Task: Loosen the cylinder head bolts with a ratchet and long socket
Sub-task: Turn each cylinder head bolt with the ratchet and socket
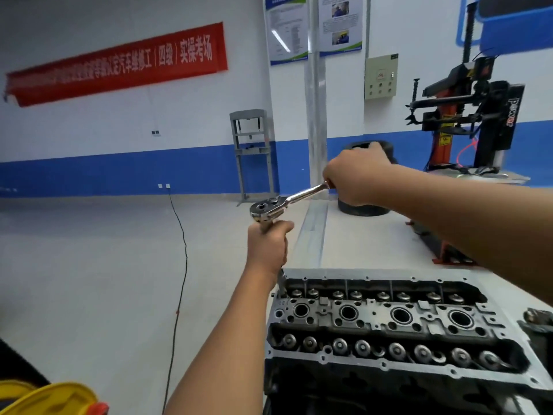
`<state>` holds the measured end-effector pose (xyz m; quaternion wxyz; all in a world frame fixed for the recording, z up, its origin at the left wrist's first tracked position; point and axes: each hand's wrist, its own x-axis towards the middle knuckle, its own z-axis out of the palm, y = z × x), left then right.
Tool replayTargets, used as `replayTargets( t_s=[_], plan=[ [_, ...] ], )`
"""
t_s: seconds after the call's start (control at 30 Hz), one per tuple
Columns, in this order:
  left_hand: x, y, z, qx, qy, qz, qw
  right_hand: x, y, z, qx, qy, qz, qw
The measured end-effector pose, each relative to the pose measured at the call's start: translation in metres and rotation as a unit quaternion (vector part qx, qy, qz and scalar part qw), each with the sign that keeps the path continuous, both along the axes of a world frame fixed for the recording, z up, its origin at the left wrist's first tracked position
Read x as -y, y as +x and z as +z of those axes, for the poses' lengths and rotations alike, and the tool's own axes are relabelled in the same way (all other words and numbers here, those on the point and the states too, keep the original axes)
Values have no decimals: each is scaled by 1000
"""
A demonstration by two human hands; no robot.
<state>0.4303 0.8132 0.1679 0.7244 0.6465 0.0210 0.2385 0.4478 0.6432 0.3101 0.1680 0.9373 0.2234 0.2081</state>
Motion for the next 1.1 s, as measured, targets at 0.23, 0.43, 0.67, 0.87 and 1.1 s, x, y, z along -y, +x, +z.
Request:
replayTargets(
  t_s=[0.23, 0.43, 0.67, 0.87, 1.1],
  plan=[
    [18, 3, 15, 3, -22, 60, 998, -55, -67, -26, -225, 120, 113, 960],
    [1, 4, 3, -8, -7, -15, 1000, -38, -13, 15, -240, 87, 86, 963],
    [12, 12, 4, 16, 10, 32, 999, -41, -32, -8, -102, 11, 114, 988],
    [8, 13, 0, 25, -6, 46, 999, -50, -51, -8, -346, 179, 105, 915],
    [-4, 1, -2, 7, -6, -1, 1000, -28, -10, 3, -107, 66, 88, 988]
  ],
)
